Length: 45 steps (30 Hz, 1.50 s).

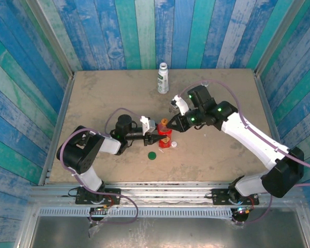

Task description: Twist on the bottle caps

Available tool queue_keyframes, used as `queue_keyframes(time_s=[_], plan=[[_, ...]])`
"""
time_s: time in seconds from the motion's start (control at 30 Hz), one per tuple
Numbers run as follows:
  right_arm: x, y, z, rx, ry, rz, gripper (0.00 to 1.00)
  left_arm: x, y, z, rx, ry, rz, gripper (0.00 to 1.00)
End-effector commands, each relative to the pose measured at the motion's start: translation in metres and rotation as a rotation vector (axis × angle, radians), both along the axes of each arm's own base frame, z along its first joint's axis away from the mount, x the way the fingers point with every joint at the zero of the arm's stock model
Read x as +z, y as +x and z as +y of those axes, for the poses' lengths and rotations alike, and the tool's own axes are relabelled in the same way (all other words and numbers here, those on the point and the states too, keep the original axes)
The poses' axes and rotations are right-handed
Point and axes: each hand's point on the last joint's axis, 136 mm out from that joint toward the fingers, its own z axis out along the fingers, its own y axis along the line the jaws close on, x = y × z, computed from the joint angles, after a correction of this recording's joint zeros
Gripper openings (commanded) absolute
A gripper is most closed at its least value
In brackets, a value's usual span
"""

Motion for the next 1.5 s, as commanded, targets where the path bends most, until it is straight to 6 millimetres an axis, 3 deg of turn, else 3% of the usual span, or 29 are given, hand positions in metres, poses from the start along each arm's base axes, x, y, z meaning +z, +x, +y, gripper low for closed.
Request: queue_keyframes(time_s=[0.0, 0.13, 0.27, 0.57, 0.73, 0.83, 1.03, 1.2, 1.33, 1.47], plan=[[0.017, 0.018, 0.0, -0.032, -0.005, -0.063, 0.2, -0.014, -0.005, 0.003, 0.008, 0.038, 0.075, 0.5], [0.016, 0.039, 0.006, -0.038, -0.006, -0.065, 0.22, -0.014, -0.005, 0.003, 0.009, 0.038, 0.074, 0.5], [0.009, 0.04, 0.016, 0.011, 0.009, -0.024, 0.22, -0.014, -0.004, 0.003, 0.011, 0.039, 0.073, 0.5], [-0.011, -0.001, 0.001, 0.009, 0.014, 0.052, 0.15, -0.014, -0.003, 0.003, 0.018, 0.038, 0.068, 0.5], [-0.009, -0.015, -0.006, -0.003, 0.023, 0.05, 0.13, -0.013, -0.002, 0.003, 0.019, 0.039, 0.064, 0.5], [0.001, -0.007, -0.008, -0.022, 0.015, -0.008, 0.14, -0.013, -0.003, 0.003, 0.018, 0.039, 0.066, 0.5], [0.013, 0.019, -0.004, -0.037, -0.006, -0.084, 0.28, -0.012, -0.003, 0.004, 0.022, 0.04, 0.061, 0.5], [0.006, 0.031, 0.009, -0.01, -0.005, -0.056, 0.24, -0.012, -0.004, 0.004, 0.021, 0.039, 0.06, 0.5], [-0.005, 0.025, 0.008, 0.002, -0.014, -0.022, 0.18, -0.012, -0.004, 0.004, 0.021, 0.037, 0.059, 0.49], [-0.015, 0.003, 0.003, 0.014, 0.004, 0.032, 0.14, -0.012, -0.003, 0.004, 0.021, 0.035, 0.061, 0.49]])
